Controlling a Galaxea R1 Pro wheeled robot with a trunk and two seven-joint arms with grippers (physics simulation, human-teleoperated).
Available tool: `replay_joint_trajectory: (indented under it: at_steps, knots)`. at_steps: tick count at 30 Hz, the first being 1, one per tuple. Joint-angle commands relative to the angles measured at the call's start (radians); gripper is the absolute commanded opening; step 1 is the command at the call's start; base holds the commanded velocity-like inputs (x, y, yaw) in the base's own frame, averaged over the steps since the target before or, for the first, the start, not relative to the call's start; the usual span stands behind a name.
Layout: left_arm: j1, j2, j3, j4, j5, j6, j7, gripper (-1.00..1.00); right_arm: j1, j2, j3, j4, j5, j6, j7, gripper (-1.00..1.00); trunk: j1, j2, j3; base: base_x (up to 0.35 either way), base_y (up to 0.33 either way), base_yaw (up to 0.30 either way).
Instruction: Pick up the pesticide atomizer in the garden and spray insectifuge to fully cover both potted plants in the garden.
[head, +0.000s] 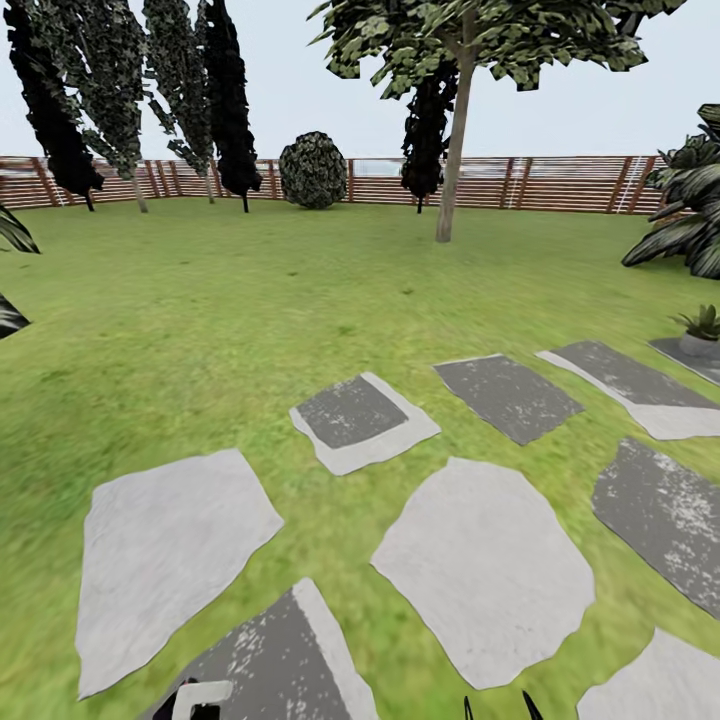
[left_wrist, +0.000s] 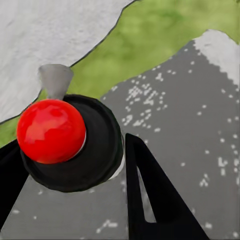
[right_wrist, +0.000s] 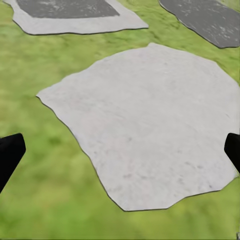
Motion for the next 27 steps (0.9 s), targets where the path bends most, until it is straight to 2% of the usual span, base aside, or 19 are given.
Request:
replay_joint_trajectory:
  at_steps: [1,9,27]
  knots:
    - [0.000,0.000,-0.009,0.000,0.010,-0.003,0.003,-1.00,-0.001,0.000,-0.008,0.000,0.011,-0.002,-0.004,1.00,0.000,0.000,-0.001,0.334,-0.059,0.000]
    - [-0.001,-0.004,-0.010,0.000,0.006,-0.004,0.003,-1.00,0.000,0.000,-0.008,0.001,0.011,-0.002,-0.004,1.00,0.000,0.000,-0.001,0.309,-0.109,0.000]
    - [-0.001,-0.005,-0.010,0.002,0.007,-0.003,0.003,-1.00,0.000,0.000,-0.006,0.000,0.013,-0.002,-0.003,1.00,0.000,0.000,-0.001,0.203,-0.220,-0.004]
